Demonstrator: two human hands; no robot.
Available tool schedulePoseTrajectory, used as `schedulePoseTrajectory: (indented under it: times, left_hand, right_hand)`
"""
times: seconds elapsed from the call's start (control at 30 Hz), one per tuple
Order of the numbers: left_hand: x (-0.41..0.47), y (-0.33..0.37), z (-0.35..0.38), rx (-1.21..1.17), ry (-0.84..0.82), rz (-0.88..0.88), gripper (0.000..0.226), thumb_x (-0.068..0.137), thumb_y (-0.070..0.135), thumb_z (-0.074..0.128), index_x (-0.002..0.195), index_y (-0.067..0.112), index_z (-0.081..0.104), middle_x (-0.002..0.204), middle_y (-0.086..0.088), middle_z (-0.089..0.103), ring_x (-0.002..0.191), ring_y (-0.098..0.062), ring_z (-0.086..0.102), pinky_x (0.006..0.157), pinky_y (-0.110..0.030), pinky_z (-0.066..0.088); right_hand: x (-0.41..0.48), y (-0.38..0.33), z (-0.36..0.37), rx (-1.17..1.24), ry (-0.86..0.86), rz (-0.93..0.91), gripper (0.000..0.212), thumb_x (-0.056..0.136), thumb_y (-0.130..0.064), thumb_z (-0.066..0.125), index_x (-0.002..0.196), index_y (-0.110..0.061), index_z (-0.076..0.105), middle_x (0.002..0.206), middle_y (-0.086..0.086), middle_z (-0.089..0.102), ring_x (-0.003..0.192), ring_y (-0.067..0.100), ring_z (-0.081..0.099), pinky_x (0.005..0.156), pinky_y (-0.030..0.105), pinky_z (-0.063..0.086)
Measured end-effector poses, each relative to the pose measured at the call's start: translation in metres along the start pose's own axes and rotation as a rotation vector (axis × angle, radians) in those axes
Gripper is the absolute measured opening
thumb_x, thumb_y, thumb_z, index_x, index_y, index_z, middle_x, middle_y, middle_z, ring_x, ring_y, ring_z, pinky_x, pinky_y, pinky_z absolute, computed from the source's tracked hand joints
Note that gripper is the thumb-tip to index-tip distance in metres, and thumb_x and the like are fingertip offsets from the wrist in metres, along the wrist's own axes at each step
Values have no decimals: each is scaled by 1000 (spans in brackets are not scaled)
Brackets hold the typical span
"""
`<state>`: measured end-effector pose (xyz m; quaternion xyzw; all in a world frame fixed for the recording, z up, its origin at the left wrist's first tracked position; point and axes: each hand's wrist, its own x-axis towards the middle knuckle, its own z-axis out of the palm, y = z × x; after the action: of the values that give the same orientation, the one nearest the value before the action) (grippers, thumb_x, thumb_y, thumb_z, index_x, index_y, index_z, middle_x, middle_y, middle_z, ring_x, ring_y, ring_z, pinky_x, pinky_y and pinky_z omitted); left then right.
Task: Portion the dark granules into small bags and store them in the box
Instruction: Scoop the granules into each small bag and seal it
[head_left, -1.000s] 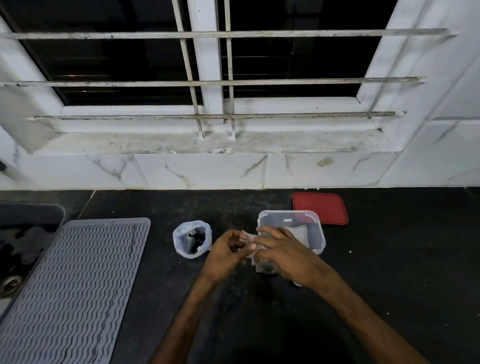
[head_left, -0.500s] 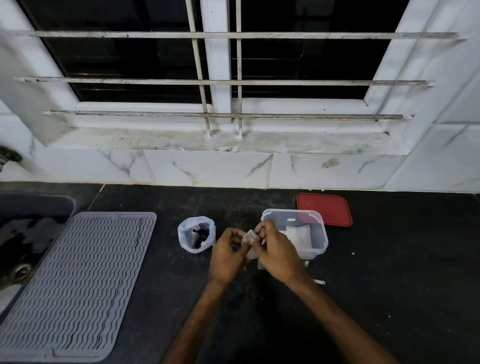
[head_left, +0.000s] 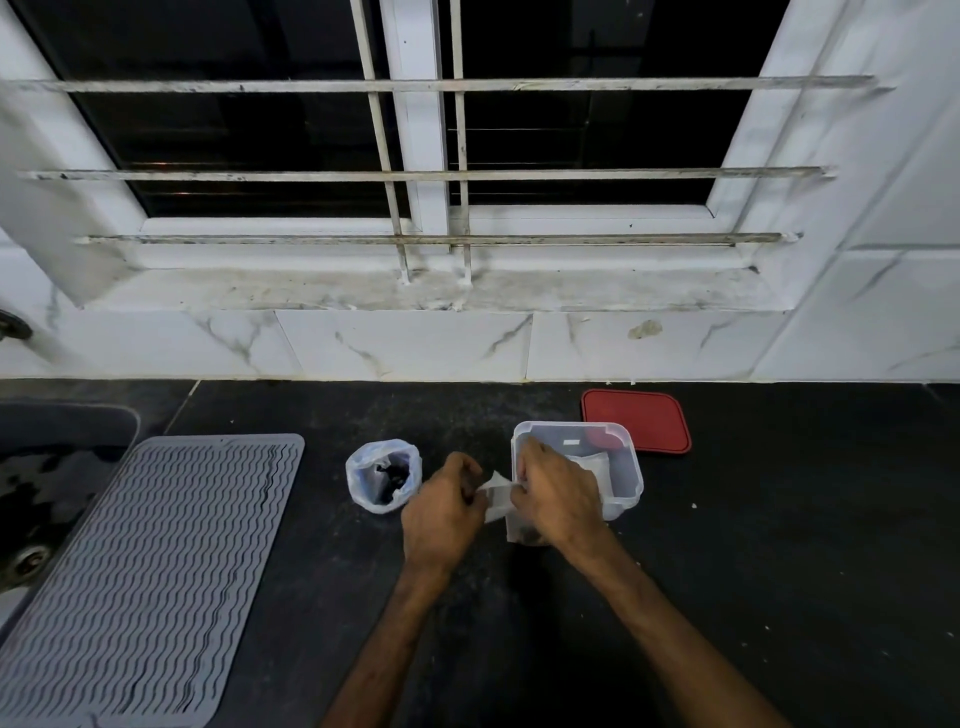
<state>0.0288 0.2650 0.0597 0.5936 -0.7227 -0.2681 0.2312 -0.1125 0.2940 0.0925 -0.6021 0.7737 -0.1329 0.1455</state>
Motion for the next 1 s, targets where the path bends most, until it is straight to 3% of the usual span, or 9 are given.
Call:
schedulePoseTrajectory:
  times: [0.07, 0.13, 0.23, 0.33, 0.43, 0.57, 0.7, 0.83, 1.0]
  left_hand:
    - [1, 2, -2, 56, 40, 28, 21, 84, 24, 61, 103, 31, 54, 92, 15, 66, 81, -8, 62, 64, -30, 49]
    - [4, 0, 3, 68, 45, 100, 23, 85, 20, 59, 105, 31, 57, 97, 14, 64, 86, -9, 63, 64, -30, 50]
    - [9, -12, 7, -165, -107, 232, 29, 85, 31, 60, 114, 33, 61, 114, 16, 54, 108, -5, 57, 87, -34, 53]
    - [8, -25, -1, -325, -315, 288, 67, 75, 59, 70, 136, 38, 50, 145, 20, 40, 136, 3, 34, 113, -27, 35]
    - [8, -25, -4, -324, -398, 303, 106, 58, 57, 86, 147, 40, 33, 153, 20, 33, 142, 2, 28, 117, -28, 29]
    - [7, -8, 0, -347, -284, 295, 84, 62, 50, 86, 129, 58, 36, 130, 33, 48, 124, 10, 46, 106, -26, 42]
    - [3, -1, 6, -384, -135, 289, 63, 71, 62, 73, 126, 61, 40, 124, 27, 58, 115, -2, 56, 97, -40, 50]
    - [-3, 4, 12, -399, -95, 240, 74, 71, 58, 75, 135, 52, 38, 130, 31, 54, 121, 2, 52, 104, -40, 46]
    - [-3, 2, 14, -473, -30, 175, 57, 83, 47, 61, 136, 34, 48, 126, 14, 63, 118, -4, 58, 99, -44, 50]
  right_hand:
    - [4, 2, -3, 6, 12, 18, 21, 89, -26, 65, 94, -25, 44, 97, -1, 67, 80, 15, 59, 65, 28, 45]
    - [7, -3, -8, -2, -63, 26, 19, 90, -23, 65, 98, -24, 47, 103, 1, 66, 87, 16, 61, 76, 30, 52]
    - [11, -4, -16, -65, -153, -55, 14, 94, -19, 58, 108, -17, 56, 108, 5, 63, 102, 23, 62, 90, 37, 51]
    - [14, 5, -24, -42, -142, -72, 12, 91, -19, 63, 103, -20, 60, 102, 3, 68, 94, 22, 65, 85, 37, 53]
    - [12, 6, -29, -43, -78, -147, 12, 91, -10, 54, 98, -17, 61, 96, 5, 66, 91, 26, 64, 79, 36, 51]
    - [13, -8, -32, 97, -88, -187, 7, 91, -15, 61, 95, -20, 64, 95, 3, 68, 89, 20, 65, 83, 35, 55]
    - [15, -14, -34, 169, -100, -182, 14, 88, -14, 69, 101, -20, 69, 100, 1, 70, 92, 16, 65, 88, 33, 55]
    - [7, -10, -37, 212, -31, -221, 22, 92, -8, 51, 101, -10, 70, 99, 8, 69, 95, 25, 63, 85, 38, 50]
    - [8, -14, -33, 197, -108, -223, 24, 98, -21, 55, 118, -18, 68, 115, 1, 68, 106, 17, 62, 96, 36, 49]
